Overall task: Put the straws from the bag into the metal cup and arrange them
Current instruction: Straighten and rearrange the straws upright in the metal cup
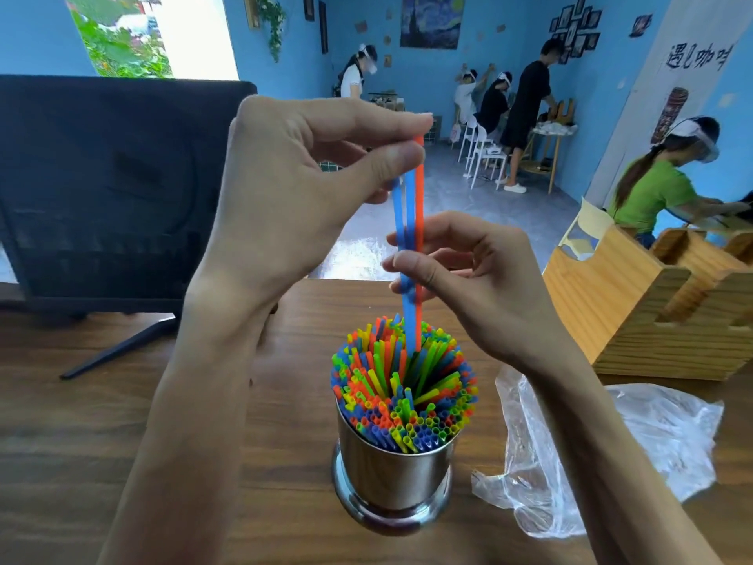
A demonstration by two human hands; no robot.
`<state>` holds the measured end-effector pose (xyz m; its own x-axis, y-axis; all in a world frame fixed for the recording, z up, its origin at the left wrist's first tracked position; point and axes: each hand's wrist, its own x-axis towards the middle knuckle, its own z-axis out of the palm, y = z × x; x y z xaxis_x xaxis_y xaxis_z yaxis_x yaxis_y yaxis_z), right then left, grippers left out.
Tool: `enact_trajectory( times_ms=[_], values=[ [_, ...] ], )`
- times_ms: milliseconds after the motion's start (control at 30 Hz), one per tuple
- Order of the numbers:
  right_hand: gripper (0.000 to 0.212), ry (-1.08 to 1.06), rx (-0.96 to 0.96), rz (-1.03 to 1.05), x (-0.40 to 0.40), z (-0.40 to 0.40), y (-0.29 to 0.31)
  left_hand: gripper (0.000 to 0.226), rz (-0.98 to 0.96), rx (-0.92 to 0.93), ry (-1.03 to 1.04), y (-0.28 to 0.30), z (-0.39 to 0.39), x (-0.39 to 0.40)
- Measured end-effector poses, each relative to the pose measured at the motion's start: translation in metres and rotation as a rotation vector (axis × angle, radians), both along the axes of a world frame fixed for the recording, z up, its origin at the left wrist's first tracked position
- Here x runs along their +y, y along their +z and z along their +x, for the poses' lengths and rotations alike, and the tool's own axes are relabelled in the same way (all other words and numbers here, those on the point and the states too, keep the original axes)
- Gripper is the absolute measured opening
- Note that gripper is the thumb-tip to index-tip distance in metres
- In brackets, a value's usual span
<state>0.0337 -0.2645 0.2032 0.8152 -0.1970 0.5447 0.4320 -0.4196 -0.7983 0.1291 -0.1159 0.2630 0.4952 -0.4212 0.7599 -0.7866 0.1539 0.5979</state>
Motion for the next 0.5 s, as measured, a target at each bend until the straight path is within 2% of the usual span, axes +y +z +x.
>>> enact_trajectory(
  times_ms=[133,333,500],
  values=[
    [0.015,0.011,0.018,0.063,0.002,-0.002,-0.003,0.034,0.004,0.100,-0.063,-0.011,-0.003,-0.006],
    [0.017,-0.012,0.079,0.069,0.000,-0.004,-0.014,0.041,-0.007,0.131,-0.023,-0.030,-0.004,-0.012],
    [0.017,-0.013,0.093,0.053,0.000,-0.008,-0.018,0.034,0.006,0.159,-0.062,-0.029,-0.005,-0.012]
  ],
)
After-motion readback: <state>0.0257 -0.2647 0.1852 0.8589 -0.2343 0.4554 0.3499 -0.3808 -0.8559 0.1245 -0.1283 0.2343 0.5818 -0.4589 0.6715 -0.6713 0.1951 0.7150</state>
